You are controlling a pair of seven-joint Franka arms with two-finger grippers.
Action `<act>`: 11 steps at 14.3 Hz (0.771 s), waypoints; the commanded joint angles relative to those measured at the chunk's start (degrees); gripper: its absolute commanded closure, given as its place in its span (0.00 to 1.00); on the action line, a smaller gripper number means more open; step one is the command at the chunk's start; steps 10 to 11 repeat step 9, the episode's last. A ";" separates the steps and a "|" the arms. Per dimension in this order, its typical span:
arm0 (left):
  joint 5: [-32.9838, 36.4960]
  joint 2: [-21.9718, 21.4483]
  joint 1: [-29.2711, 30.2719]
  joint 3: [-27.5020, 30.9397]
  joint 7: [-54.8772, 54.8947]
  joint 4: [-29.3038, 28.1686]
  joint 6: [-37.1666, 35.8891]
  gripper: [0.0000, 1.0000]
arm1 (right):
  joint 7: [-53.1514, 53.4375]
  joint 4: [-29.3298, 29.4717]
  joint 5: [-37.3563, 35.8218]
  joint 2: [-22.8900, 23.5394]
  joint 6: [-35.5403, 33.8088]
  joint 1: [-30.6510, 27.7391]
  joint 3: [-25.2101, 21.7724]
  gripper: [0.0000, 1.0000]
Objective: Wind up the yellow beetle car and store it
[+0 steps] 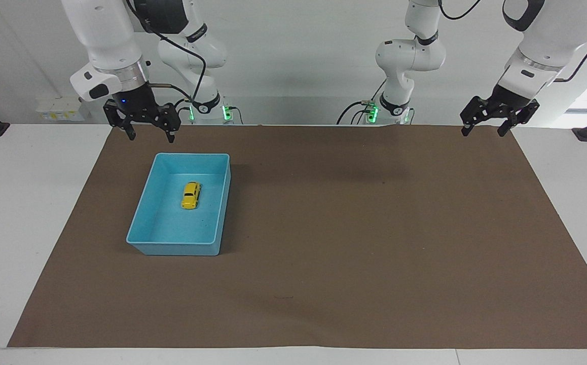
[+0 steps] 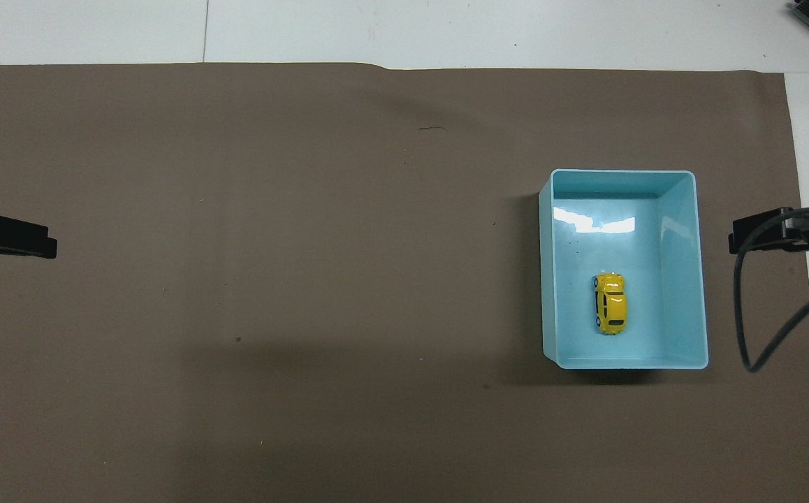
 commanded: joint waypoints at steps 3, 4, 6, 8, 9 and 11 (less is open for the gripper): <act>0.90 -0.93 0.71 -0.45 0.87 -0.82 0.23 0.00 | -1.23 -0.03 0.41 0.37 0.32 -0.75 0.18 0.00; 0.90 -0.93 0.71 -0.45 0.87 -0.82 0.23 0.00 | -1.14 -0.13 0.41 0.28 0.32 -0.75 0.18 0.00; 0.90 -0.93 0.71 -0.45 0.87 -0.82 0.23 0.00 | -1.14 -0.13 0.50 0.28 0.23 -0.75 0.18 0.00; 0.90 -0.93 0.71 -0.45 0.87 -0.82 0.23 0.00 | -1.14 -0.21 0.50 0.19 0.06 -0.75 0.18 0.00; 0.90 -0.93 0.71 -0.45 0.87 -0.82 0.23 0.00 | -1.14 -0.21 0.50 0.19 0.05 -0.75 0.18 0.00; 0.90 -0.93 0.71 -0.45 0.87 -0.82 0.23 0.00 | -1.14 -0.21 0.50 0.19 0.05 -0.75 0.18 0.00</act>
